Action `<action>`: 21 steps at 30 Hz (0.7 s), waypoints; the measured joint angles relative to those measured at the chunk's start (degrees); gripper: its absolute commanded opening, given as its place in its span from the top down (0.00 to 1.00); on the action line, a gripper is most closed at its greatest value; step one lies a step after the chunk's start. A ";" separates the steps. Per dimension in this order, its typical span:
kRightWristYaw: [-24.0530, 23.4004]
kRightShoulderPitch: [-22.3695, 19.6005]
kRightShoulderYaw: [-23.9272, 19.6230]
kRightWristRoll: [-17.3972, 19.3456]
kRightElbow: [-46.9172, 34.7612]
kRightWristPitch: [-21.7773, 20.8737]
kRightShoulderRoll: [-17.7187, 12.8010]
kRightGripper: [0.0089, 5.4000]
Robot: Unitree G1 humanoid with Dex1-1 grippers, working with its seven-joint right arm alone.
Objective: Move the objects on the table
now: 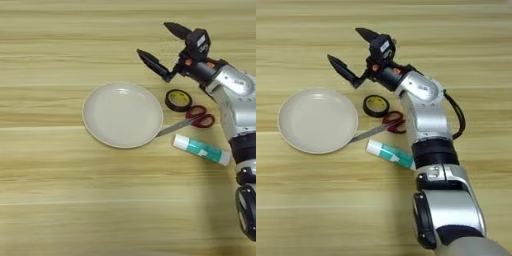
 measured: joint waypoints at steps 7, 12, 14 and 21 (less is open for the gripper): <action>3.73 2.63 4.66 -0.42 -1.44 2.45 0.07 0.01; 5.98 4.30 7.36 -0.38 -2.27 5.06 0.92 0.01; 6.33 4.42 8.32 -0.77 -2.18 5.07 1.11 0.01; 5.44 4.61 12.30 -5.39 5.53 5.01 3.18 0.01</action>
